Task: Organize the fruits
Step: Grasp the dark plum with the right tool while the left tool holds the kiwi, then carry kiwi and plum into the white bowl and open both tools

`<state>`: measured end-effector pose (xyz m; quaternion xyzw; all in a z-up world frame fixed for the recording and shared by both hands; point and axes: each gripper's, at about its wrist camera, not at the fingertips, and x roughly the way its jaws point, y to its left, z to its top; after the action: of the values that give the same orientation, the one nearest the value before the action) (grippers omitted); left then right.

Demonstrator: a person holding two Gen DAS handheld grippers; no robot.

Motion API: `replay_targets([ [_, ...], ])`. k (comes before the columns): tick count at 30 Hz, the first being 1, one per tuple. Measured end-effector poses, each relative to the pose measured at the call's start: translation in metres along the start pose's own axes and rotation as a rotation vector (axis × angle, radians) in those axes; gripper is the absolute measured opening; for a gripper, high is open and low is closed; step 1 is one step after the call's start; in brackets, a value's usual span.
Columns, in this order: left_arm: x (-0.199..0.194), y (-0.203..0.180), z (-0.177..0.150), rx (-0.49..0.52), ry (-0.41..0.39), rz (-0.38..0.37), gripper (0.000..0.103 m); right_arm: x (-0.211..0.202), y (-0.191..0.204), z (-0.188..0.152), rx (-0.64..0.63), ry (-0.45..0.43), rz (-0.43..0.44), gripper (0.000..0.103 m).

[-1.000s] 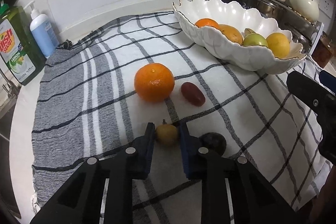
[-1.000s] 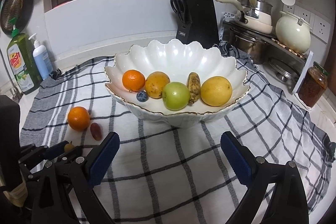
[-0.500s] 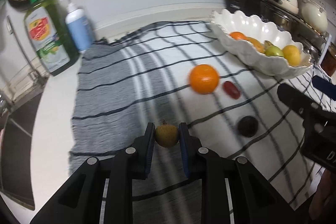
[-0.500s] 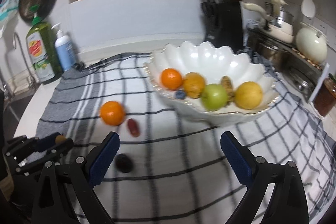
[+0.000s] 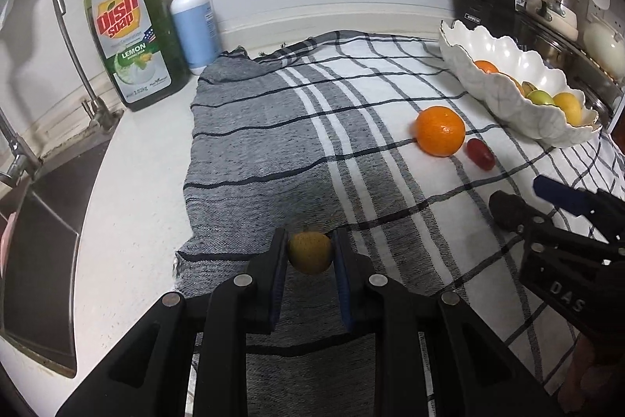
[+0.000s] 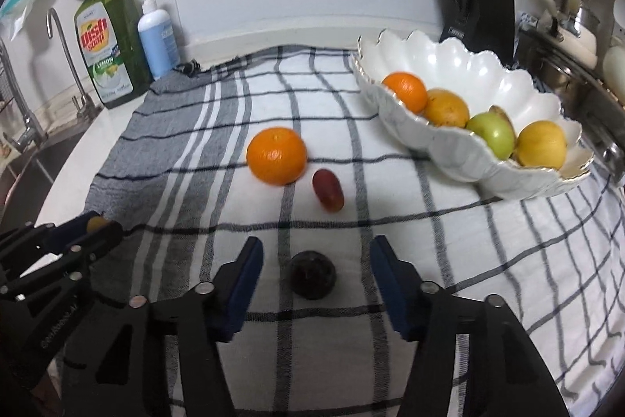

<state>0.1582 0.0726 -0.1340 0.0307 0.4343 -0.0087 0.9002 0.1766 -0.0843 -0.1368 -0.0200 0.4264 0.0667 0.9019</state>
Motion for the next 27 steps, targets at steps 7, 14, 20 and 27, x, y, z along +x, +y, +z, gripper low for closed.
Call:
replay_targets([
  [7, -0.001, 0.000, 0.000, -0.004, -0.001, -0.006, 0.024, 0.011, 0.001, -0.007, -0.004, 0.041, 0.013, 0.042],
  [14, -0.006, -0.001, 0.002, 0.000, -0.010, -0.002, 0.024, 0.010, 0.001, -0.006, -0.003, 0.040, 0.024, 0.029],
  [20, -0.012, -0.006, 0.008, 0.006, -0.022, -0.009, 0.024, -0.004, -0.001, 0.001, -0.007, 0.004, 0.021, 0.029],
  [27, -0.018, -0.015, 0.018, 0.020, -0.040, -0.022, 0.024, -0.018, -0.009, 0.010, 0.007, -0.029, 0.031, 0.029],
])
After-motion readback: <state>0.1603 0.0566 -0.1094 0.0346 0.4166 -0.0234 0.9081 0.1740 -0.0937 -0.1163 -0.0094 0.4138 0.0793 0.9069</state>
